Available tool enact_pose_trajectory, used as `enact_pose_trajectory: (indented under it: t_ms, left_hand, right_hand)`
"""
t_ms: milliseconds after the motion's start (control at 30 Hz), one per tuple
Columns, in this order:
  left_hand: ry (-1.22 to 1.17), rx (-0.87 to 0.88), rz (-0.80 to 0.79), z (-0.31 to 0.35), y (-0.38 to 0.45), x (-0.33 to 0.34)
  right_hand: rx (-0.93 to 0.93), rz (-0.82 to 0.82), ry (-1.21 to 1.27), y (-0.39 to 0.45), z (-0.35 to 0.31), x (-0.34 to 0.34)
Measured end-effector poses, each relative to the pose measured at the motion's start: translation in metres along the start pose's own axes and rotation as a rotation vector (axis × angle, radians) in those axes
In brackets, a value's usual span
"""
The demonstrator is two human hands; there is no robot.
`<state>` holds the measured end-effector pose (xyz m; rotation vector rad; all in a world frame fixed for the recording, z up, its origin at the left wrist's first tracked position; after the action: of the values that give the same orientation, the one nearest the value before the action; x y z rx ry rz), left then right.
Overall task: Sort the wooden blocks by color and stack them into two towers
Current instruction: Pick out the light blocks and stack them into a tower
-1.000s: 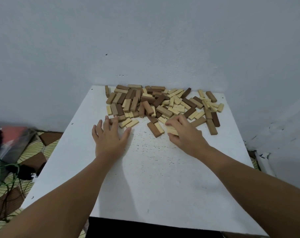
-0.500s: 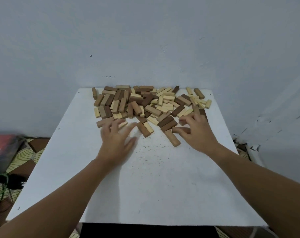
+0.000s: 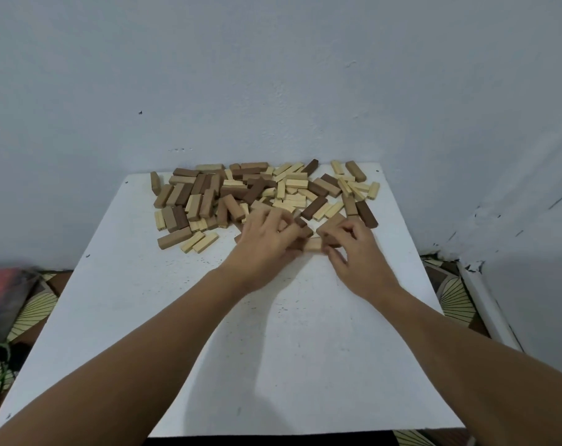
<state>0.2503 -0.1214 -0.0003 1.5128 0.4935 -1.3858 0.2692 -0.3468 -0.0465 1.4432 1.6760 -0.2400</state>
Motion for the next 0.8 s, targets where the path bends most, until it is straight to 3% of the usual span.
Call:
enact_pose_trajectory:
  t_ms: [133, 200, 267, 433, 600, 800]
  left_hand:
    - [-0.048, -0.448, 0.038, -0.014, 0.034, -0.004]
    - [-0.016, -0.553, -0.028, -0.020, 0.051, -0.001]
    - [0.006, -0.553, -0.094, -0.019, 0.056, 0.003]
    - [-0.012, -0.480, -0.099, -0.006, 0.015, 0.006]
    - [-0.079, -0.619, -0.005, -0.012, -0.048, -0.001]
    - [-0.099, -0.728, 0.030, -0.026, -0.088, -0.006]
  right_hand:
    - [0.095, 0.090, 0.056, -0.002, -0.002, -0.006]
    - [0.130, 0.128, -0.027, -0.002, -0.001, -0.006]
    - [0.182, 0.137, -0.141, -0.001, 0.001, -0.005]
    - [0.389, -0.043, -0.220, 0.004, 0.005, 0.001]
    - [0.265, -0.227, -0.243, 0.008, 0.003, 0.005]
    - [0.171, -0.154, -0.292, 0.006, 0.001, 0.004]
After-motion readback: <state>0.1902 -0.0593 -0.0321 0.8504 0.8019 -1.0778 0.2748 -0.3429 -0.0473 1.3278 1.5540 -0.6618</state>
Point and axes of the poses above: each hand's wrist, its own y-axis towards the middle knuckle, its own x-axis out of the palm, z = x × y, the point moved 1 cm from there along y, towards the middle knuckle, and after that the axes turned 2 degrees about y, right-handed, at the moved point
